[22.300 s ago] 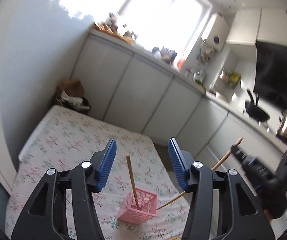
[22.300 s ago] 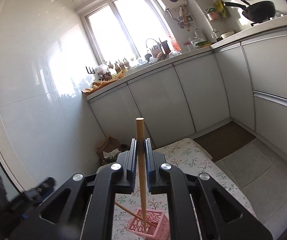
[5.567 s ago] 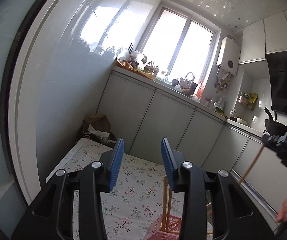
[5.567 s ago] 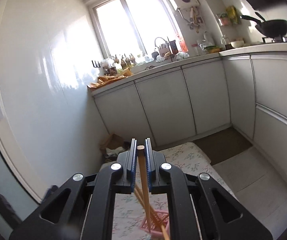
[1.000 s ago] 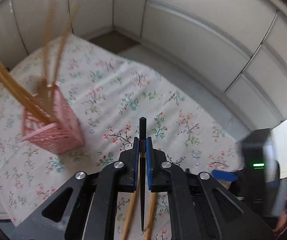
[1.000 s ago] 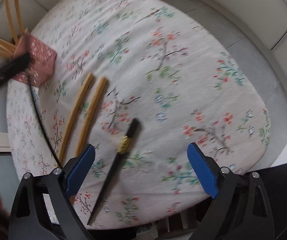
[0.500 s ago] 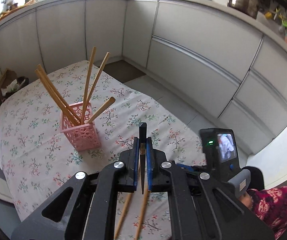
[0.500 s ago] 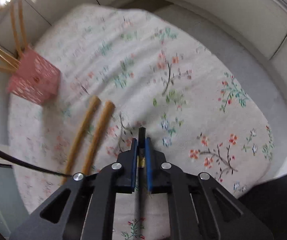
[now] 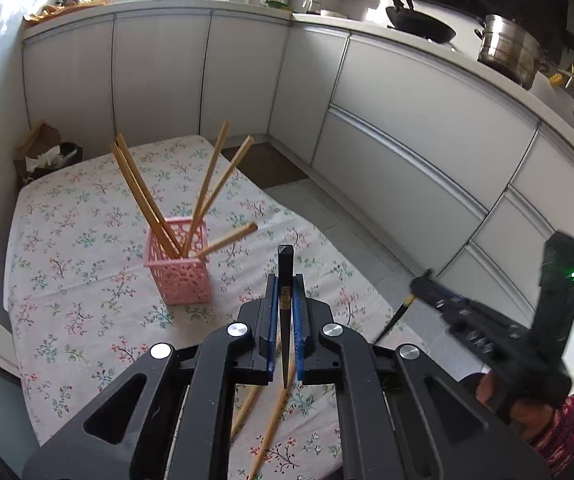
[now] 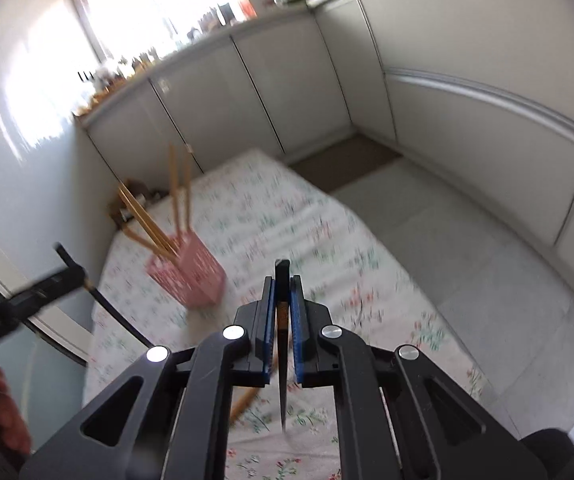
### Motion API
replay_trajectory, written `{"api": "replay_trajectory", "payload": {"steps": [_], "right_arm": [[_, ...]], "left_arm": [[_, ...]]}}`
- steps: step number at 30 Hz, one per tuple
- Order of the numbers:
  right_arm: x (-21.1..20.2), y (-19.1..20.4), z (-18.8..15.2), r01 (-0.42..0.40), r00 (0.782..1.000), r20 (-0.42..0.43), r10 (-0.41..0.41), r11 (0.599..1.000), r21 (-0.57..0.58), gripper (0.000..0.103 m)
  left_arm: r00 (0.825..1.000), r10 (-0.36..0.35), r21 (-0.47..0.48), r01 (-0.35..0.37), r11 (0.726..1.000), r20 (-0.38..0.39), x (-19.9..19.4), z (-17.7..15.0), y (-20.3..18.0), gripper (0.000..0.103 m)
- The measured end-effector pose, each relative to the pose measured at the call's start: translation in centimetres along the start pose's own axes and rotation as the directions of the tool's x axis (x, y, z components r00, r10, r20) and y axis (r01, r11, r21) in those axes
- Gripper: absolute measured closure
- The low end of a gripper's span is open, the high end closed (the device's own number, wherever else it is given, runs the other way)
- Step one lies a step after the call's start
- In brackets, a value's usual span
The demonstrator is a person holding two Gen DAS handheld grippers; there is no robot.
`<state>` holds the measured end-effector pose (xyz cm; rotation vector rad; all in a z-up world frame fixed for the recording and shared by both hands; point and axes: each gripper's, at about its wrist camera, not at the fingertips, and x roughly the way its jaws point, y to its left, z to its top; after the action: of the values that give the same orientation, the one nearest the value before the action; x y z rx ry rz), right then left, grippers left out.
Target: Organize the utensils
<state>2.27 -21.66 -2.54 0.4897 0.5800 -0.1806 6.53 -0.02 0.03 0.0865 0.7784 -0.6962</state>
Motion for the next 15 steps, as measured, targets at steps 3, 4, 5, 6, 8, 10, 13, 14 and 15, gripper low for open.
{"api": "replay_trajectory", "payload": {"steps": [3, 4, 5, 6, 8, 10, 13, 14, 15], "right_arm": [[-1.8, 0.7, 2.1, -0.027, 0.998, 0.053, 0.026, 1.000, 0.002, 0.096], [-2.2, 0.8, 2.6, -0.033, 0.997, 0.068, 0.033, 0.999, 0.004, 0.096], [-2.6, 1.1, 3.3, -0.042, 0.996, 0.084, 0.041, 0.999, 0.004, 0.096], [-3.1, 1.4, 4.3, -0.053, 0.993, 0.101, 0.053, 0.999, 0.004, 0.096], [-3.7, 1.7, 6.0, -0.069, 0.990, 0.127, 0.068, 0.998, 0.006, 0.096], [-4.4, 2.1, 7.9, -0.090, 0.985, 0.149, 0.088, 0.996, 0.011, 0.096], [-4.7, 2.6, 10.3, -0.110, 0.977, 0.184, 0.107, 0.994, 0.011, 0.096], [-4.7, 2.8, 11.1, -0.114, 0.974, 0.198, 0.110, 0.993, 0.008, 0.096], [-4.7, 3.1, 11.6, -0.115, 0.972, 0.207, 0.112, 0.993, 0.003, 0.096]], "left_arm": [[0.999, 0.024, -0.002, -0.024, 1.000, 0.036, -1.0, 1.1, 0.0, 0.097], [0.998, 0.031, -0.003, -0.031, 1.000, 0.049, -1.3, 1.5, 0.1, 0.097], [0.997, 0.039, -0.006, -0.038, 0.999, 0.066, -1.8, 2.0, 0.2, 0.097], [0.995, 0.049, -0.009, -0.049, 0.999, 0.086, -2.4, 2.7, 0.4, 0.097], [0.991, 0.067, -0.014, -0.066, 0.998, 0.116, -3.3, 4.0, 0.7, 0.097], [0.984, 0.087, -0.022, -0.085, 0.996, 0.155, -4.4, 5.3, 1.1, 0.097], [0.969, 0.123, -0.044, -0.116, 0.992, 0.213, -5.8, 7.5, 2.1, 0.097], [0.965, 0.133, -0.052, -0.124, 0.991, 0.225, -6.0, 8.1, 2.5, 0.097], [0.960, 0.151, -0.062, -0.140, 0.988, 0.235, -6.0, 8.8, 3.1, 0.097]]}}
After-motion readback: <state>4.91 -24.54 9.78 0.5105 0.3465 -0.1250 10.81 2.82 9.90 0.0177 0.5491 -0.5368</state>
